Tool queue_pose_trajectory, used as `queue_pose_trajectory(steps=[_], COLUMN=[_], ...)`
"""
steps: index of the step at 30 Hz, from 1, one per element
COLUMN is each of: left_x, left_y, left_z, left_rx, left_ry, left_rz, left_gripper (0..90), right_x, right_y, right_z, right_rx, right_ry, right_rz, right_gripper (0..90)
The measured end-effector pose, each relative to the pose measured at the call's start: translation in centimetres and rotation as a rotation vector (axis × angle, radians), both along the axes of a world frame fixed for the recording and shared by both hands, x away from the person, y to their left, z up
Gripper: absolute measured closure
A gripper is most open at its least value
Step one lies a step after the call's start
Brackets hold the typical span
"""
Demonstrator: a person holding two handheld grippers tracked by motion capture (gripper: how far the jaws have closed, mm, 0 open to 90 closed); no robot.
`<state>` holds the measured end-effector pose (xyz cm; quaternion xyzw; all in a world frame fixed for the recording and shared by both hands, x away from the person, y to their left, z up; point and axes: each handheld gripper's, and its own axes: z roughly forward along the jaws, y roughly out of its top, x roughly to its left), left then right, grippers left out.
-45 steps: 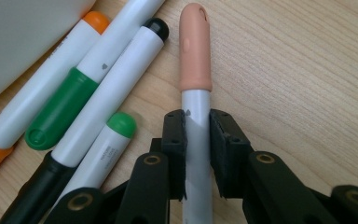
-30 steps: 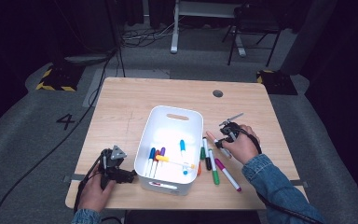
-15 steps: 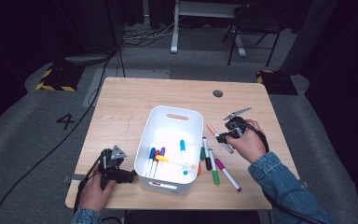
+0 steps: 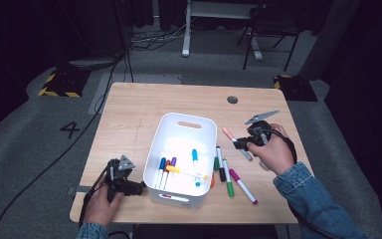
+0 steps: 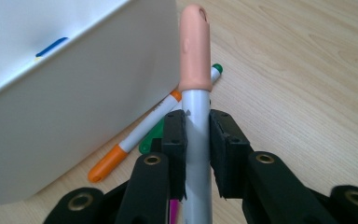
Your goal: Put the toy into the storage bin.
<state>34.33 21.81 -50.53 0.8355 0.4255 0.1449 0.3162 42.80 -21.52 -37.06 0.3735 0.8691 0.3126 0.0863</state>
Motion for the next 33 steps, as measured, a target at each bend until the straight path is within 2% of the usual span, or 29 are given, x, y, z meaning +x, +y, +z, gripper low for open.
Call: queue_pose_trajectory(steps=[12, 21, 22, 24, 28, 33], left_x=[0.0, -0.1, -0.1, -0.2, -0.3, -0.3], left_y=[0.0, 0.0, 0.2, 0.3, 0.4, 0.4], left_z=[0.0, 0.0, 0.0, 0.0, 0.0, 0.0], left_rx=[0.0, -0.005, 0.008, -0.004, 0.005, 0.005], left_ry=[0.0, -0.001, -0.013, 0.001, -0.013, -0.013], left_rz=[0.0, 0.001, 0.003, -0.012, -0.013, -0.013], left_gripper=[0.0, 0.0, 0.0, 0.0, 0.0, 0.0], right_x=[-1.6, -2.5, -2.6, -2.8, -3.1, -3.3], right_y=[1.0, 3.4, 3.7, 4.4, 5.4, 6.7], right_z=[2.7, 4.1, 4.2, 4.5, 5.1, 5.6], right_rx=[0.014, 0.019, 0.016, 0.019, 0.045, 0.043], right_ry=[-0.044, -0.056, -0.056, -0.054, -0.067, -0.072], right_rz=[0.058, 0.125, 0.132, 0.143, 0.17, 0.199], right_gripper=[77.1, 77.2, 77.2, 77.1, 77.1, 77.2])
